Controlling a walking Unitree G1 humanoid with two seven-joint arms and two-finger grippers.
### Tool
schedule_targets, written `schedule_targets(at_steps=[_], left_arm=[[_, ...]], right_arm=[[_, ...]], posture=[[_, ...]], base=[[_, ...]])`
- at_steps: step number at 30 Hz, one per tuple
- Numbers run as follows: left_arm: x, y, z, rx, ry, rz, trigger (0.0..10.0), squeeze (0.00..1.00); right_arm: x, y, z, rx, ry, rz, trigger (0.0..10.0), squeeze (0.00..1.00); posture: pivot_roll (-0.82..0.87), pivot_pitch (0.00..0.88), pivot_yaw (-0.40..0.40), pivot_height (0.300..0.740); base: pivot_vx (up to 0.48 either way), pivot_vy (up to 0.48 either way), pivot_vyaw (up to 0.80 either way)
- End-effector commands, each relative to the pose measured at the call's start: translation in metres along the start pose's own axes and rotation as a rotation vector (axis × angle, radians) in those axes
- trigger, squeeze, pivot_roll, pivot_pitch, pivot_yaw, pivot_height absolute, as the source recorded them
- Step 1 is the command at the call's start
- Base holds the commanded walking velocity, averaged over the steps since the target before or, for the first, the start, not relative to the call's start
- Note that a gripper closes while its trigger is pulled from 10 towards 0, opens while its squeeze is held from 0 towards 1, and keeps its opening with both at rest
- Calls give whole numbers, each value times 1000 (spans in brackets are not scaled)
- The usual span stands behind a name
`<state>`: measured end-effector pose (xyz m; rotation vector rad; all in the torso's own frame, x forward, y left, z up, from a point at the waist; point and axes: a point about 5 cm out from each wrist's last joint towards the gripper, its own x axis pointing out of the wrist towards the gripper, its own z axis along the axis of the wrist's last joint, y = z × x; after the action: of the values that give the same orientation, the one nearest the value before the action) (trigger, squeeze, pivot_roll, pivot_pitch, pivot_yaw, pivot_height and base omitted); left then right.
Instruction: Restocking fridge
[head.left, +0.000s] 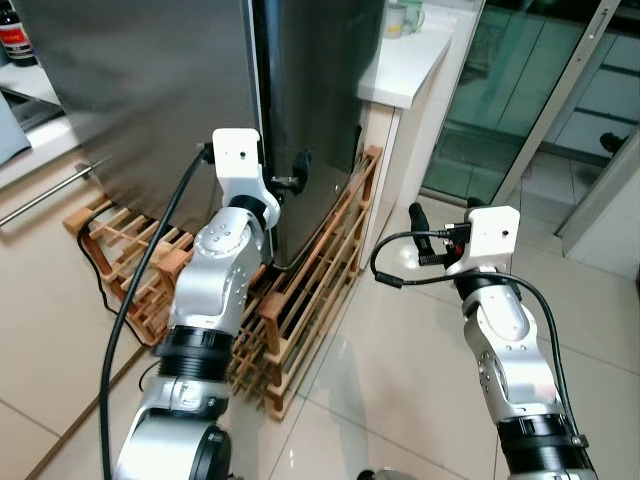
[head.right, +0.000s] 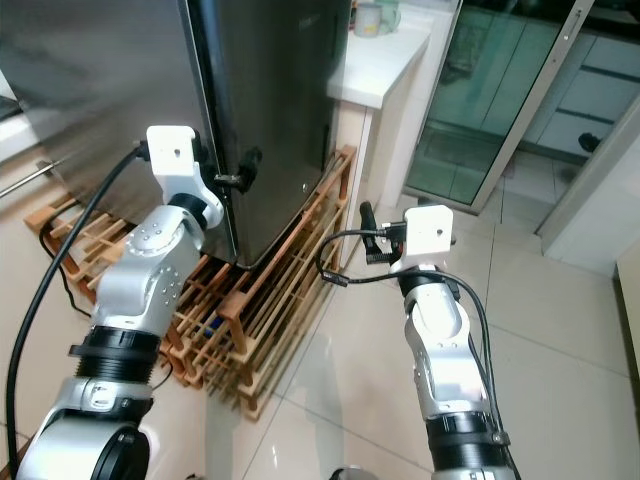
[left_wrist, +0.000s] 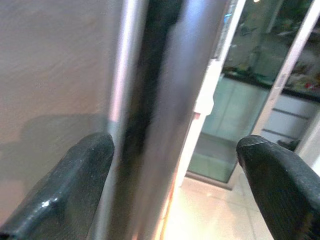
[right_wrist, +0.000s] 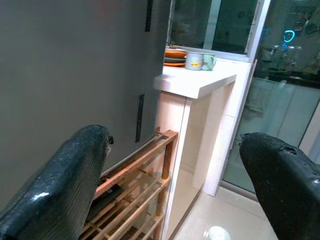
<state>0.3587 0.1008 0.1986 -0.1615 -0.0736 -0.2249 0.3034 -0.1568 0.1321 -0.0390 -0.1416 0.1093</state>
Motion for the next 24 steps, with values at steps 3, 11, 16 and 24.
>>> schedule_targets(at_steps=[3,11,16,24], left_arm=[[0,-8,8,3,-29,-42,10000,0],[-4,-18,-1,-3,-15,-68,10000,0],[11,-21,-24,73,18,-75,10000,0],[26,-34,-39,45,82,-111,10000,0]], right_arm=[[0,-6,2,-14,-9,-24,10000,0],[-1,-6,-1,-15,1,-25,10000,0],[3,-2,-1,-11,4,-12,10000,0],[5,0,1,-11,-4,-5,10000,0]], posture=[[-108,0,1,740],[-101,0,-5,740],[-93,0,-14,740],[-123,0,-7,740]], base=[[0,0,0],[0,0,0],[0,0,0],[0,0,0]])
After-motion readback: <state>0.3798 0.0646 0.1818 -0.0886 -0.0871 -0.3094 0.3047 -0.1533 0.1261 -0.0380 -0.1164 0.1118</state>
